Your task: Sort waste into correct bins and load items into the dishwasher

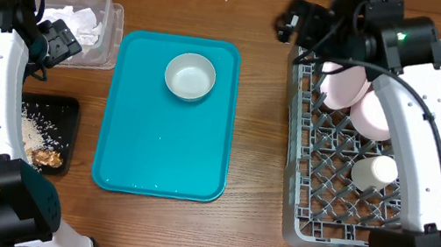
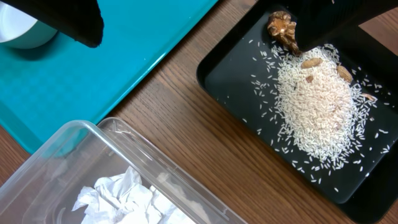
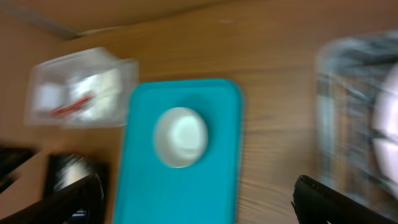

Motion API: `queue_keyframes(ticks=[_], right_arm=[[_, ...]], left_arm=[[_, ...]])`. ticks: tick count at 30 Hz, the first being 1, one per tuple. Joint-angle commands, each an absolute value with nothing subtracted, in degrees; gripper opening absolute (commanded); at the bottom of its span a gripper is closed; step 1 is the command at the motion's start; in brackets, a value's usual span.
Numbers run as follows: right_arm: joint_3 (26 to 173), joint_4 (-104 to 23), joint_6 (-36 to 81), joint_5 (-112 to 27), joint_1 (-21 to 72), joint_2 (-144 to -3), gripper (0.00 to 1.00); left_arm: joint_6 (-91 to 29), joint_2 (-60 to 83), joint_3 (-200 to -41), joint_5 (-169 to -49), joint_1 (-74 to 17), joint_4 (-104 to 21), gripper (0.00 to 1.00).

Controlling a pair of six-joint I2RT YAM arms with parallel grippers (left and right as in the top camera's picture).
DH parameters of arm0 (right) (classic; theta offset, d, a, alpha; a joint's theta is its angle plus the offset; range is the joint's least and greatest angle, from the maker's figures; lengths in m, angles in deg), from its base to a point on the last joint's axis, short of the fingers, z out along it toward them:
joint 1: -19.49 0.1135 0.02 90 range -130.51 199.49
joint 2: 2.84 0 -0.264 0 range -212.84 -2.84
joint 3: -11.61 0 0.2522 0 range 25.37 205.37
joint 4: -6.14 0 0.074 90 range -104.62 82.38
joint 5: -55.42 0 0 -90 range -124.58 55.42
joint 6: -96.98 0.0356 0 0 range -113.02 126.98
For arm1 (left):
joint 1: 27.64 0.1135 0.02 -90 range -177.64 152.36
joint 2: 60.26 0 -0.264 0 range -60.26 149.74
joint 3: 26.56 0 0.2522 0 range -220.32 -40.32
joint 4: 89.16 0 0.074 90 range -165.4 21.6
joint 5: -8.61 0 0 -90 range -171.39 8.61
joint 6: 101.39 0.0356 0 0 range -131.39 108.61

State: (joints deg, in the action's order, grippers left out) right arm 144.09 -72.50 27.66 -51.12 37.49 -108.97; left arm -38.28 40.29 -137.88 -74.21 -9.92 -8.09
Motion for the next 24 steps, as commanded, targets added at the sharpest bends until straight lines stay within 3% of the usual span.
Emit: queue_keyframes(ticks=[1, 10, 14, 22, 24], right_arm=[[144.53, -68.87, 23.21, -57.50, 43.15, -109.84, 1.00], [144.53, -60.41, 15.64, -35.25, 59.83, -125.40, 0.97], [144.53, -59.10, 14.16, -32.23, 63.37, -132.73, 0.96], [144.53, -59.98, 12.71, -31.64, 64.99, -138.54, 0.85], [144.53, -60.57, 12.71, -31.62, 65.05, -138.96, 0.78]], left_arm=[[-38.85, 39.70, -138.73, -73.49, -10.03, -8.16, 1.00], [-38.85, 39.70, -138.73, -73.49, -10.03, -8.16, 1.00], [-38.85, 39.70, -138.73, -73.49, -10.03, -8.16, 1.00], [-38.85, 39.70, -138.73, -73.49, -10.03, -8.16, 1.00], [-38.85, 39.70, -138.73, -73.49, -10.03, -8.16, 1.00]])
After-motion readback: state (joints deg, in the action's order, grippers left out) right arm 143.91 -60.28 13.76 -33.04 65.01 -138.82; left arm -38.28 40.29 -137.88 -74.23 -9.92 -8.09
